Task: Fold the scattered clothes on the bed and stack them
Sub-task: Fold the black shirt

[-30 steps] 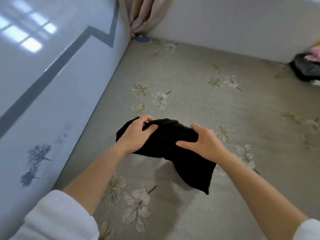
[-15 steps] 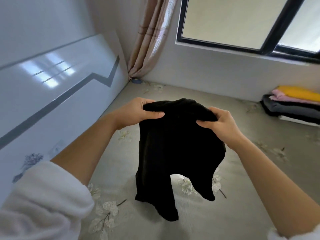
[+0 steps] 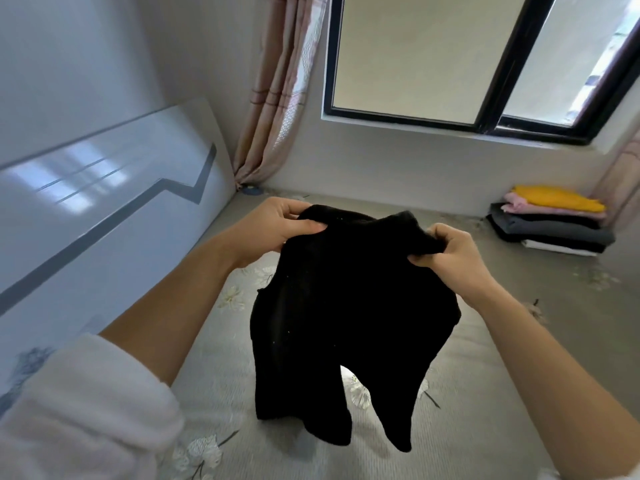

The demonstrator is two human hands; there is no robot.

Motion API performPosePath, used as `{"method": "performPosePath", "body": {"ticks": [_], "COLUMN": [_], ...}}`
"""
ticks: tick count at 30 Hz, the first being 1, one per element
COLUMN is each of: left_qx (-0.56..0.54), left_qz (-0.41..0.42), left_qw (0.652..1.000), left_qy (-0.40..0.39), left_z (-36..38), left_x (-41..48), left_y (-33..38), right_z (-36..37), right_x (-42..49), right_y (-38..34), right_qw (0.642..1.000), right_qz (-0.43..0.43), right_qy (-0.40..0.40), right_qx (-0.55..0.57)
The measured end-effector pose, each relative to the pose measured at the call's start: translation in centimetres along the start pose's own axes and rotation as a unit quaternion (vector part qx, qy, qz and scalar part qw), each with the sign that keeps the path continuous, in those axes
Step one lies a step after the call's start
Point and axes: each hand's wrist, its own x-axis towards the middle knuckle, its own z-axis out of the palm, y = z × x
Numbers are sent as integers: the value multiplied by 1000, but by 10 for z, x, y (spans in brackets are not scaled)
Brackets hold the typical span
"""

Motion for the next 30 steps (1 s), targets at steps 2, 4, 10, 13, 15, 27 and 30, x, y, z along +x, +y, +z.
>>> {"method": "performPosePath", "body": {"ticks": [2, 4, 10, 13, 15, 27, 30], "left_qx": [21, 50, 57, 84, 127, 112, 38], "left_qz": [13, 18, -31, -100, -141, -170, -186], "left_qw": [999, 996, 993, 986, 977, 971, 980], "left_qy": [-35, -78, -101, -107, -95, -128, -57], "left_z": [14, 30, 32, 24, 29, 78, 62], "left_x": [3, 8, -2, -23, -34, -32, -28], "left_y": [7, 10, -32, -85, -121, -180, -184], "right_z": [8, 24, 53, 52, 51, 23, 0], "right_x": [-1, -3, -14, -20, -21, -20, -21], "right_y": [-6, -15, -15, -23, -31, -46, -25], "right_qw": [998, 985, 971, 966, 954, 929, 949], "right_qz": [-19, -22, 55, 82, 108, 146, 154], "right_qy": [-52, -161, -231, -238, -271, -329, -276], "right_qx": [-38, -54, 32, 59, 68, 83, 0]}}
